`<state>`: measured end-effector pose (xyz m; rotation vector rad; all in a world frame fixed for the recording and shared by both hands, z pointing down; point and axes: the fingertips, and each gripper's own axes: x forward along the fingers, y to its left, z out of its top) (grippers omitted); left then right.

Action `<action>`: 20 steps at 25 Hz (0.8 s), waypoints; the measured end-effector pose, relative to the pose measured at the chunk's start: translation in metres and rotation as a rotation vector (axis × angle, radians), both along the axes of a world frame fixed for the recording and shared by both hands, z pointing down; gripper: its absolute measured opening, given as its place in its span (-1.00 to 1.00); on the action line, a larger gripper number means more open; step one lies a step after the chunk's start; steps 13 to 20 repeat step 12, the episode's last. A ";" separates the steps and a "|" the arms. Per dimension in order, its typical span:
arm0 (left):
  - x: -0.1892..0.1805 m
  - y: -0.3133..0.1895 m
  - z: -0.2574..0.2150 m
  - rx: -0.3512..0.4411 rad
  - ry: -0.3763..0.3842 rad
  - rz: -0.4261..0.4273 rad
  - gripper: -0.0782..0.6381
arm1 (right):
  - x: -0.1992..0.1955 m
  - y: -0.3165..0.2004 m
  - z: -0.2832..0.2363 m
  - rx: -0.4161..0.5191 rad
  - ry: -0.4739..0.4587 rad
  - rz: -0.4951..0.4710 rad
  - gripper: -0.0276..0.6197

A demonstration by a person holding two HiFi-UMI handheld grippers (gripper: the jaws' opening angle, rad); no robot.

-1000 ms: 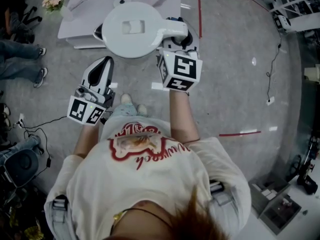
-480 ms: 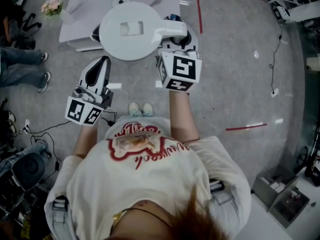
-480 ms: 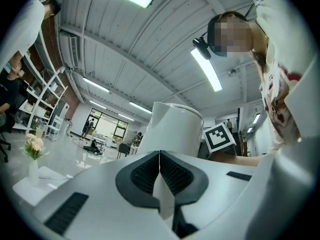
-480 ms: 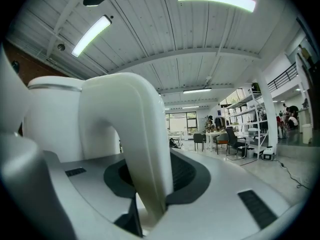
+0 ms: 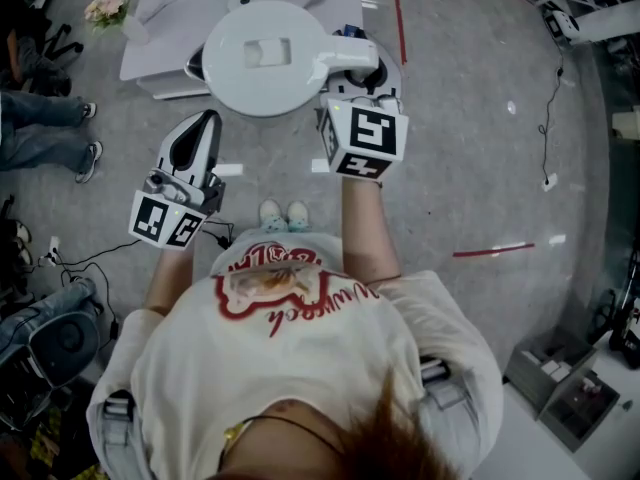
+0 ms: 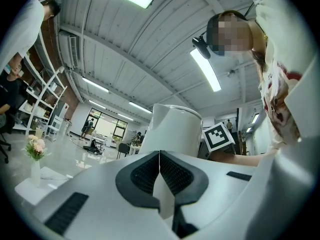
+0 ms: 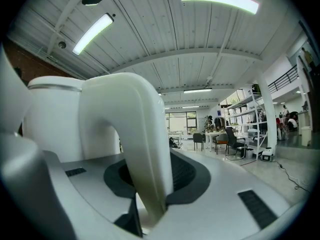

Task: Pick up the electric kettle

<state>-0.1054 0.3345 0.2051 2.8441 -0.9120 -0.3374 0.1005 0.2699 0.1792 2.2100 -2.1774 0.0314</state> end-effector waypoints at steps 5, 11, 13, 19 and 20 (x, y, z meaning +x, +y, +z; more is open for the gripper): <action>-0.005 0.005 0.006 -0.002 -0.004 0.002 -0.75 | -0.004 0.004 0.008 -0.004 0.013 0.001 -0.57; -0.005 0.007 0.001 0.003 0.003 0.003 -0.75 | -0.005 0.008 0.002 -0.001 0.019 -0.003 -0.57; -0.004 0.008 0.000 0.004 0.002 0.003 -0.75 | -0.005 0.009 0.001 0.000 0.016 -0.004 -0.57; -0.004 0.008 0.000 0.004 0.002 0.003 -0.75 | -0.005 0.009 0.001 0.000 0.016 -0.004 -0.57; -0.004 0.008 0.000 0.004 0.002 0.003 -0.75 | -0.005 0.009 0.001 0.000 0.016 -0.004 -0.57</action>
